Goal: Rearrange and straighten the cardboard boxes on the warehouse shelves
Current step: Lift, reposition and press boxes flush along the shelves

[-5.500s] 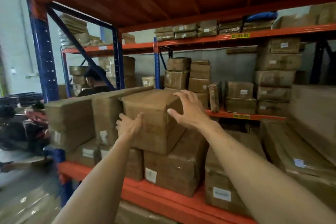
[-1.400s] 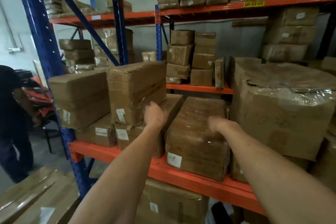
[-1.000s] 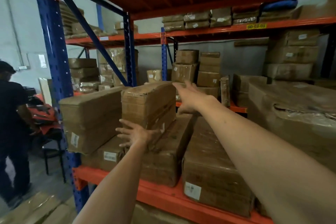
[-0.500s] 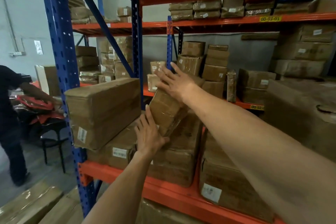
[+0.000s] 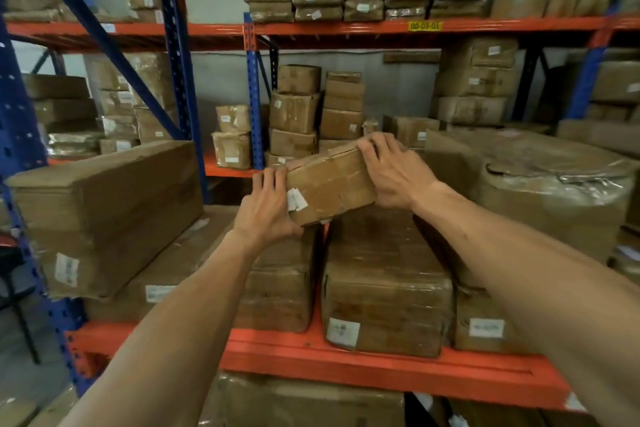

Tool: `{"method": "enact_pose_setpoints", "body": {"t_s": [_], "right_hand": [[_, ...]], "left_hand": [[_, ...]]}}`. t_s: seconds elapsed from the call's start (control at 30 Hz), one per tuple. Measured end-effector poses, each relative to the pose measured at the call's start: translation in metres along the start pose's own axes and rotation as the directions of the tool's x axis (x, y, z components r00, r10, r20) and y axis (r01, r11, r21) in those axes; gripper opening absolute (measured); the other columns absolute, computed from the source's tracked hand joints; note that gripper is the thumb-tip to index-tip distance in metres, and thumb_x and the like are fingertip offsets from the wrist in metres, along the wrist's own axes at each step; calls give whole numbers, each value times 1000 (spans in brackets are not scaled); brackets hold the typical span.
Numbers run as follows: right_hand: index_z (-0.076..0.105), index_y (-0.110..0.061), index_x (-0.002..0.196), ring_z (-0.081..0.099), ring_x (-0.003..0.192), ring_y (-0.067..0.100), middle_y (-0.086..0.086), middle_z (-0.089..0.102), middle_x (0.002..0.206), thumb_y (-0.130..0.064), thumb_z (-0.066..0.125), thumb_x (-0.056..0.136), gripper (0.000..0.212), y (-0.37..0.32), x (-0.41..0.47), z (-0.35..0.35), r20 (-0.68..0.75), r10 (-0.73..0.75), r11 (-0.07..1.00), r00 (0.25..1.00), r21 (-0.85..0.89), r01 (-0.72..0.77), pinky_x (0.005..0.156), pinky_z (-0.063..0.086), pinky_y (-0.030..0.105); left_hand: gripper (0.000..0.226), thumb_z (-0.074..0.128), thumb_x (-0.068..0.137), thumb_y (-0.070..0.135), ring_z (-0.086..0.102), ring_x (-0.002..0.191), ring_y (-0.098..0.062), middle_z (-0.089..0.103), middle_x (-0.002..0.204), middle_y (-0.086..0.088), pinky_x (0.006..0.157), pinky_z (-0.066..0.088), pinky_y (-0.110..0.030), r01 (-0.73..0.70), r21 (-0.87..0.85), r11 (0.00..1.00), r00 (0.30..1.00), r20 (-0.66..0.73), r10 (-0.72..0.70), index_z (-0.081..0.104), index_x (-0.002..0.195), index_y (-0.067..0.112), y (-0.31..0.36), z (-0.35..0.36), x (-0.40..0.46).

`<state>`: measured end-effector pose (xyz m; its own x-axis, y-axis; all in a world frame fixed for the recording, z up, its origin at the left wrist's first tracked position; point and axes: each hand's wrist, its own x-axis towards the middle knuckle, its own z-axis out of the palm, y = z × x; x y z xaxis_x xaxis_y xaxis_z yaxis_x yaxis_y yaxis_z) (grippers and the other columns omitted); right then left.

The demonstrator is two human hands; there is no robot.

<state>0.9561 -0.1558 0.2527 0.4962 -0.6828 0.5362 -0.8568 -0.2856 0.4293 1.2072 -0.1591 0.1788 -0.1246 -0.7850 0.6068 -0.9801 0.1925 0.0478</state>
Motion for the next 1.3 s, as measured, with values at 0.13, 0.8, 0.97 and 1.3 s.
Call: {"method": "enact_pose_setpoints", "body": {"t_s": [0.13, 0.8, 0.97, 1.3], "right_hand": [[27, -7, 142, 41, 124, 41, 21, 39, 134, -51, 89, 58, 114, 35, -51, 14, -25, 127, 990, 992, -66, -128, 115, 29, 60], [25, -12, 146, 24, 144, 41, 20, 29, 151, -81, 70, 64, 117, 32, -147, 61, 310, 201, 969, 929, -202, -142, 114, -22, 56], [28, -13, 144, 29, 141, 39, 17, 36, 144, -80, 72, 63, 114, 31, -142, 52, 362, 210, 974, 908, -154, -163, 118, -14, 55], [45, -21, 141, 42, 133, 28, 10, 38, 147, -57, 63, 87, 68, -64, -57, 14, 28, 4, 928, 1000, 373, -14, 104, 43, 42]], "left_hand": [[124, 92, 52, 50, 40, 126, -37, 38, 139, -14, 79, 57, -46, -108, 85, 991, 993, -28, 111, 26, 147, 5, 61, 0, 12], [116, 88, 72, 20, 33, 134, -51, 7, 155, -22, 96, 53, -54, -67, 124, 990, 956, 293, 28, 3, 151, 29, 123, 55, -47], [116, 87, 74, 24, 40, 132, -48, 7, 158, -19, 98, 51, -53, -99, 55, 994, 939, 335, 75, 2, 151, 33, 113, 52, -46], [81, 53, 96, 26, 41, 138, -41, 21, 161, -21, 112, 39, -50, 467, -189, 864, 843, 390, -370, 6, 160, 14, -54, 21, -52]]}}
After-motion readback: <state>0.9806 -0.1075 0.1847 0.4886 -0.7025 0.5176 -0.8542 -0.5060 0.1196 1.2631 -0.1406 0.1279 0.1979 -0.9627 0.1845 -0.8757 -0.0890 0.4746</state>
